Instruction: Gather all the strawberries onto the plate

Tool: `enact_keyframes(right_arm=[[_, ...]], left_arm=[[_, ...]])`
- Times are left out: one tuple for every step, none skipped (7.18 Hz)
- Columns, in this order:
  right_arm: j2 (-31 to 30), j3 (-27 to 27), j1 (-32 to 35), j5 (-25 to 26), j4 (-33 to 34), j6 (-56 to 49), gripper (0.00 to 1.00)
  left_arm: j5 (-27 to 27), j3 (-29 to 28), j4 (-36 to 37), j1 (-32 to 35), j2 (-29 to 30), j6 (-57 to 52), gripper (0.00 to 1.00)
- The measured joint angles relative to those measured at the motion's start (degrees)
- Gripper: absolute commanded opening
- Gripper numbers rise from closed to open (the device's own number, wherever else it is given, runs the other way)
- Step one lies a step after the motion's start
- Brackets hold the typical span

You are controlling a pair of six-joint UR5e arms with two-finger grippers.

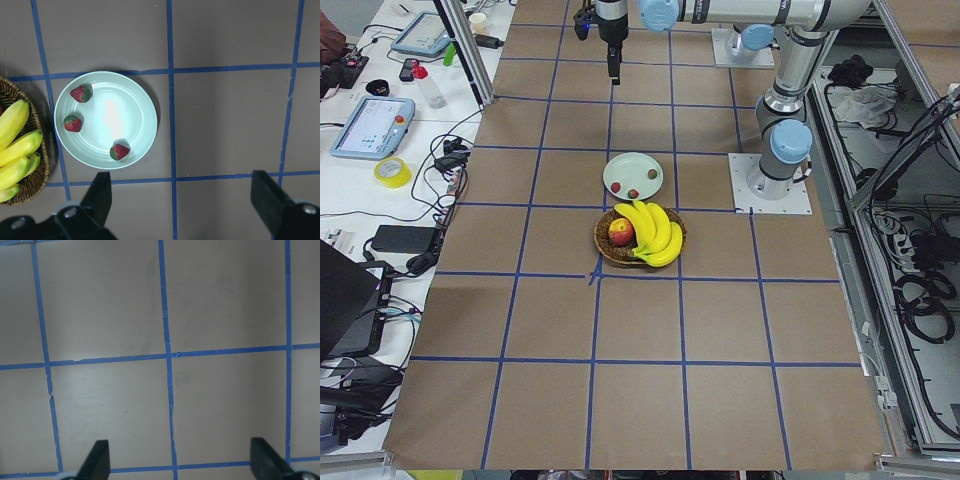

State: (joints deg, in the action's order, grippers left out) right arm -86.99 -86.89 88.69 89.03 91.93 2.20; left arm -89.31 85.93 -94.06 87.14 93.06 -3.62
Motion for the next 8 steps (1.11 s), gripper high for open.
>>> enact_keyframes(right_arm=[[0.0, -0.01, -0.01, 0.0, 0.0, 0.0, 1.0], [0.06, -0.03, -0.01, 0.0, 0.0, 0.0, 1.0], [0.14, -0.03, -0.01, 0.0, 0.0, 0.0, 1.0], [0.19, -0.06, -0.01, 0.0, 0.0, 0.0, 1.0], [0.2, -0.07, -0.01, 0.0, 0.0, 0.0, 1.0], [0.2, -0.05, -0.04, 0.0, 0.0, 0.0, 1.0], [0.21, -0.04, -0.1, 0.0, 0.0, 0.0, 1.0], [0.23, -0.04, -0.14, 0.0, 0.02, 0.0, 1.0]], left_arm=[[0.07, 0.09, -0.47, -1.36, -0.1, -0.54, 1.0], [0.12, 0.13, -0.71, -2.23, -0.16, -0.8, 1.0], [0.02, 0.17, -0.89, -2.65, -0.23, -0.9, 1.0], [-0.04, 0.19, -0.98, -2.74, -0.28, -0.93, 1.0], [-0.06, 0.23, -1.02, -2.68, -0.29, -0.94, 1.0], [-0.07, 0.29, -1.03, -2.61, -0.28, -0.94, 1.0], [-0.09, 0.44, -1.02, -2.55, -0.27, -0.94, 1.0], [-0.13, 0.68, -0.99, -2.53, -0.32, -0.95, 1.0]])
